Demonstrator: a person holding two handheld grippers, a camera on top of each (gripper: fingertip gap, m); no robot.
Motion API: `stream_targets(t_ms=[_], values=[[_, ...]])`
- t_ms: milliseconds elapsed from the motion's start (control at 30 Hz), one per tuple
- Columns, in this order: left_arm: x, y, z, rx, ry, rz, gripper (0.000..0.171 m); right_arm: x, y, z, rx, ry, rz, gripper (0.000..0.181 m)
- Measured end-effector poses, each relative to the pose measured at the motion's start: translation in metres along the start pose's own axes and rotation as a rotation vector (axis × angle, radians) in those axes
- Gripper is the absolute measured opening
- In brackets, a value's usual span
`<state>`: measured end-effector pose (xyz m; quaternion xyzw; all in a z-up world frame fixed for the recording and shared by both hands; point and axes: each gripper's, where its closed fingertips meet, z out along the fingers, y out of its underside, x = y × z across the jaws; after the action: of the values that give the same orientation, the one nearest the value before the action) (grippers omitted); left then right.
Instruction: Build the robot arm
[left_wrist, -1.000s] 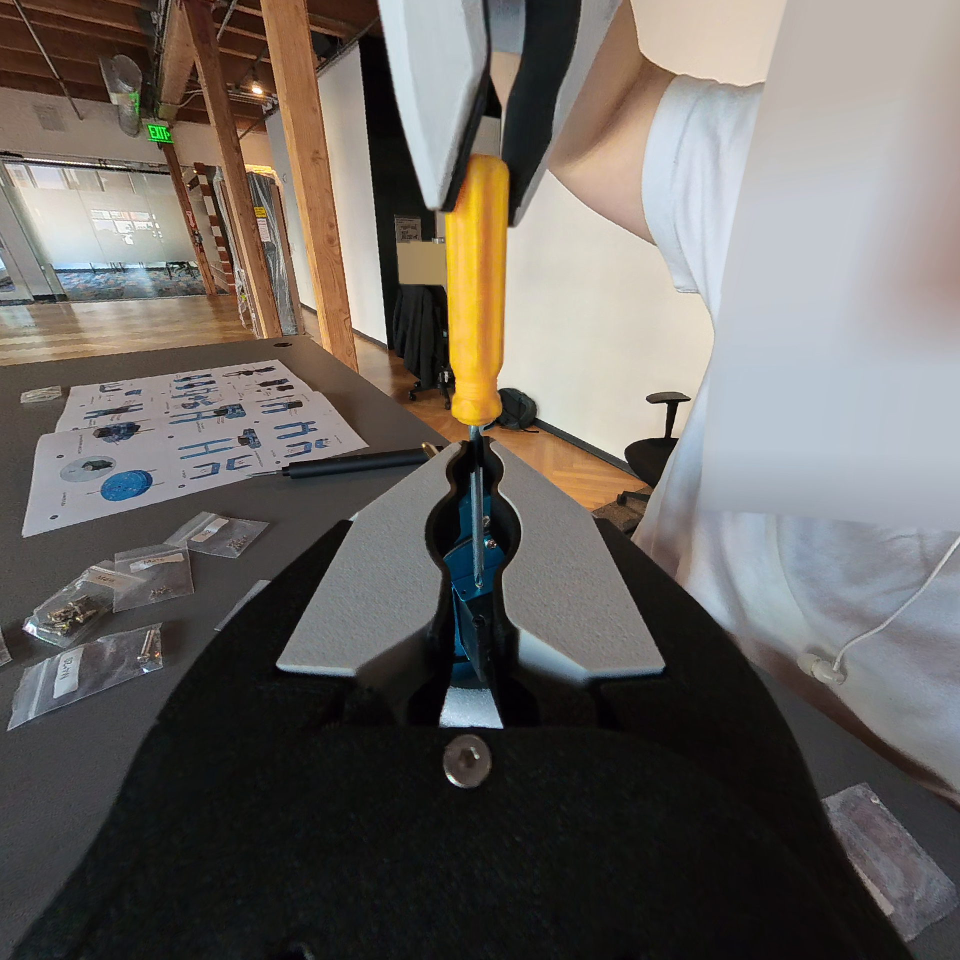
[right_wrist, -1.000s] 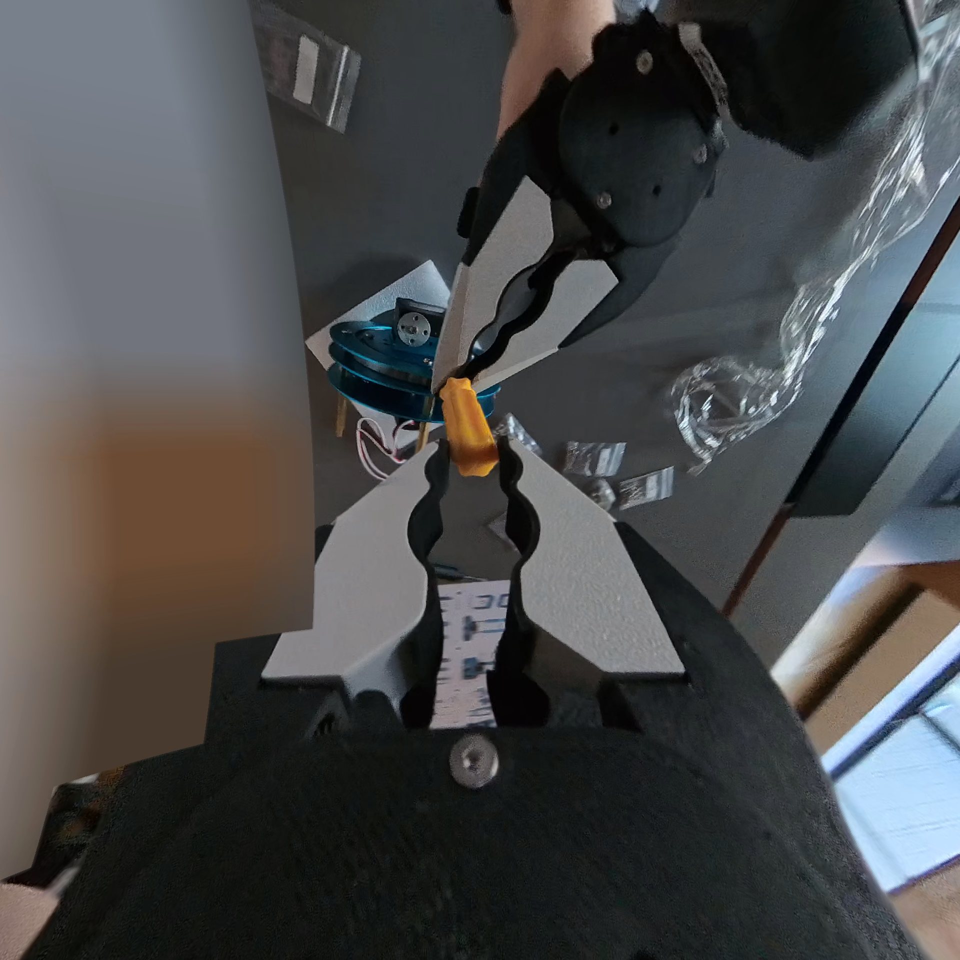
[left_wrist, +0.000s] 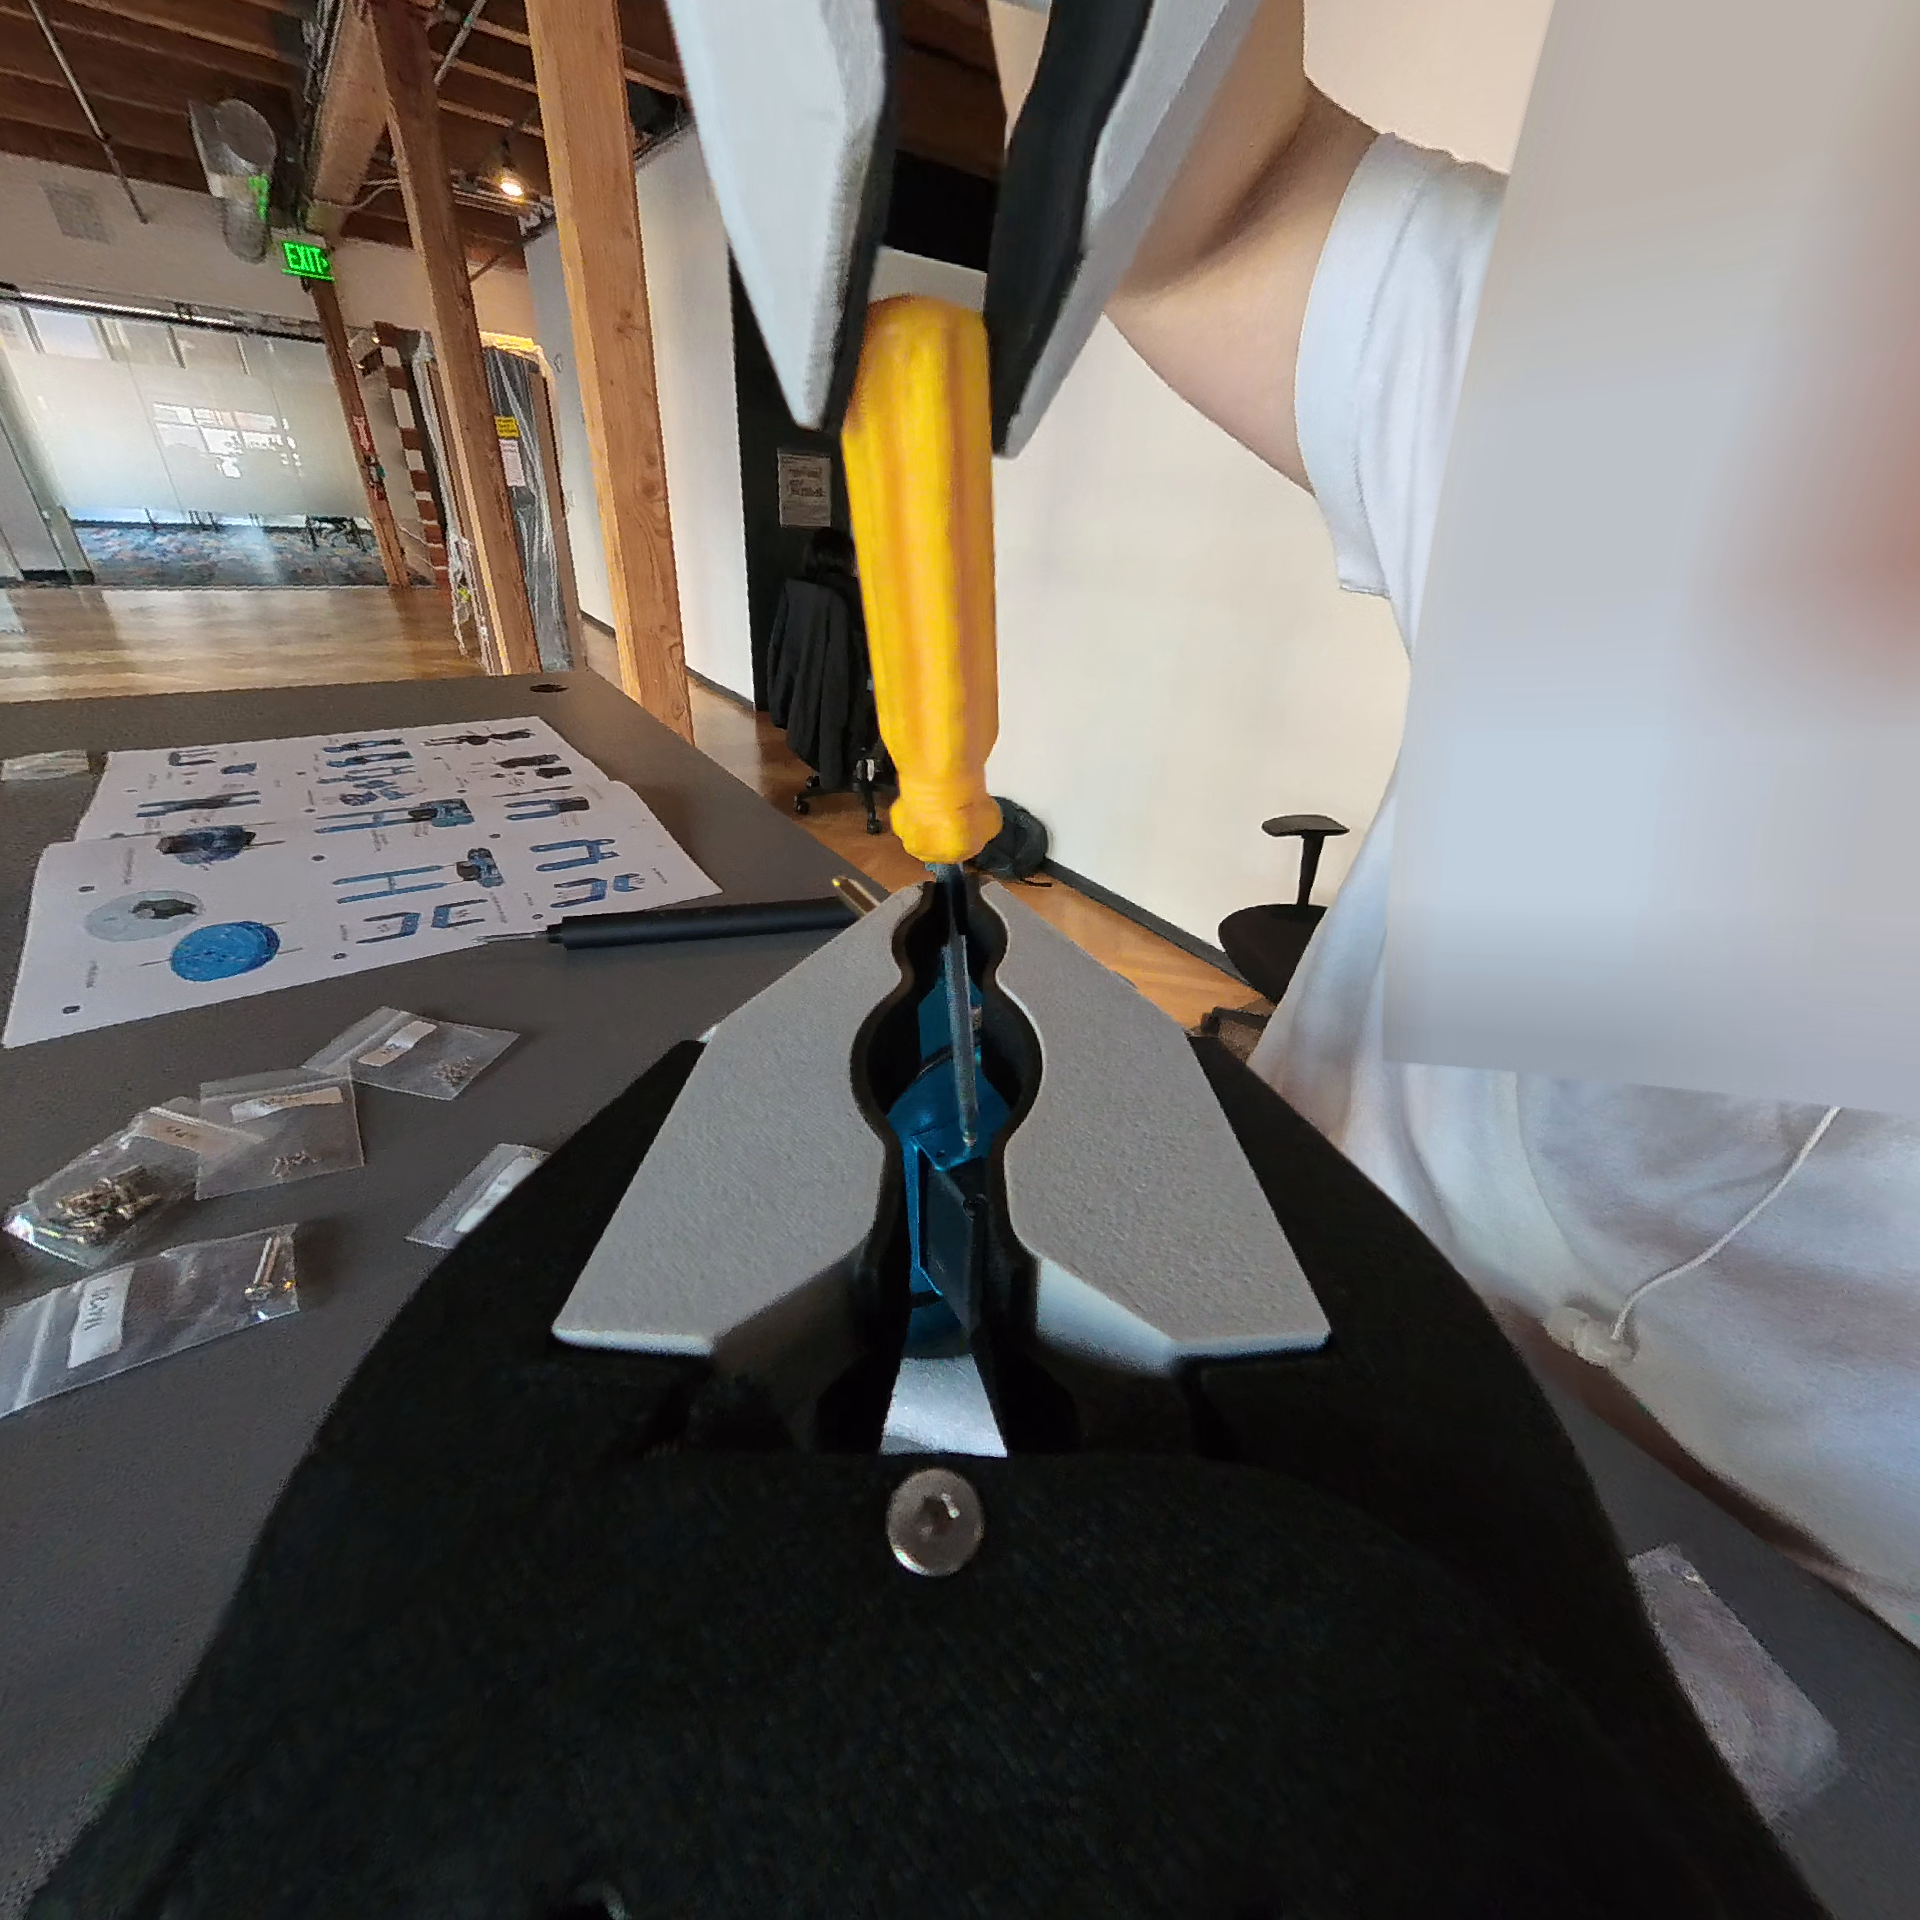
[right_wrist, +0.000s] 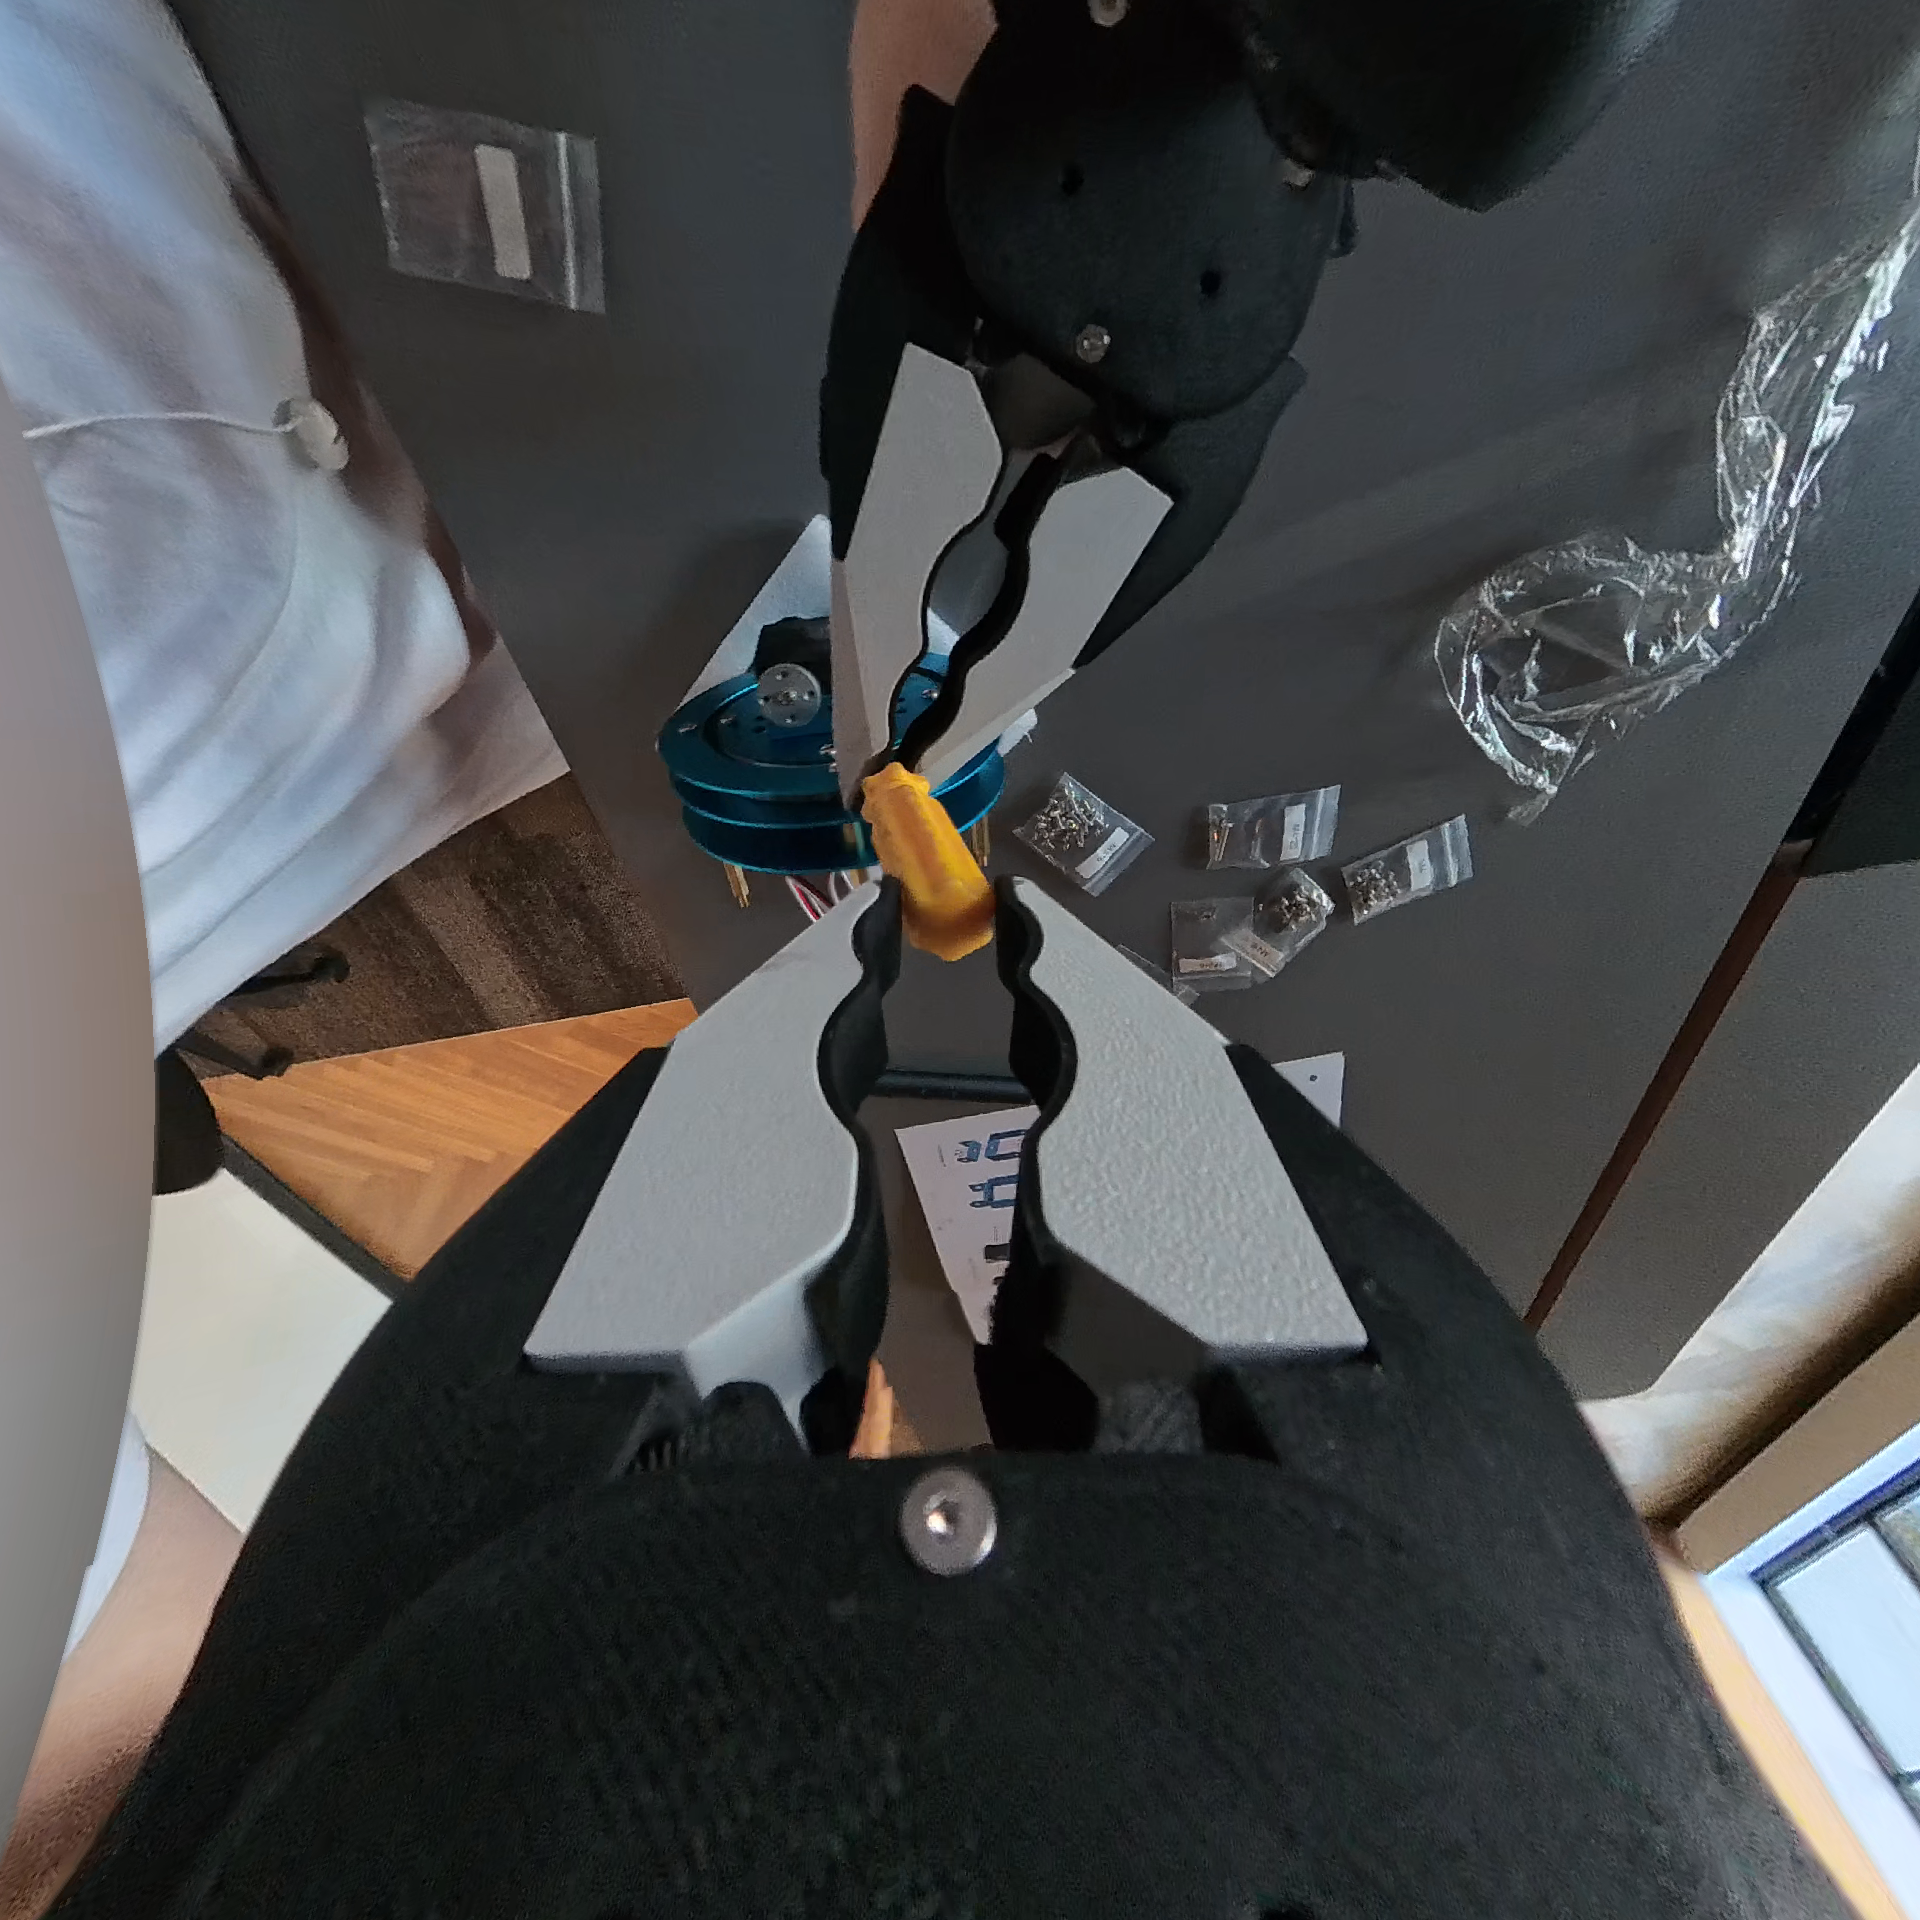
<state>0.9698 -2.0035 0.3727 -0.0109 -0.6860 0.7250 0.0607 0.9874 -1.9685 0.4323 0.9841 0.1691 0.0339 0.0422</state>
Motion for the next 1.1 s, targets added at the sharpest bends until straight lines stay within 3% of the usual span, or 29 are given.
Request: stream_targets(t_ms=[300, 433, 633, 767, 900, 1033, 1100], values=[[0.004, 0.001, 0.002, -0.033, -0.003, 0.051, 0.002, -0.012, 0.003, -0.001, -0.057, -0.039, 0.221, 0.017], [0.004, 0.002, 0.002, -0.042, -0.006, 0.062, 0.002, -0.014, 0.004, 0.001, -0.085, 0.052, 0.034, 0.026], [0.003, 0.001, 0.002, -0.028, 0.000, 0.050, 0.001, -0.011, 0.007, 0.002, -0.082, 0.035, 0.015, 0.019], [0.001, 0.001, 0.002, -0.021, -0.005, 0.042, 0.001, -0.012, 0.010, 0.003, -0.105, 0.004, 0.165, 0.019], [-0.001, 0.002, 0.000, -0.023, -0.018, 0.052, 0.002, -0.012, 0.007, 0.003, -0.094, -0.021, 0.462, 0.018], [-0.001, 0.001, 0.001, -0.020, -0.013, 0.045, 0.002, -0.011, 0.006, 0.002, -0.093, -0.028, 0.398, 0.020], [-0.001, 0.001, 0.000, -0.020, -0.011, 0.041, 0.001, -0.012, 0.003, 0.001, -0.067, -0.059, 0.348, 0.033]])
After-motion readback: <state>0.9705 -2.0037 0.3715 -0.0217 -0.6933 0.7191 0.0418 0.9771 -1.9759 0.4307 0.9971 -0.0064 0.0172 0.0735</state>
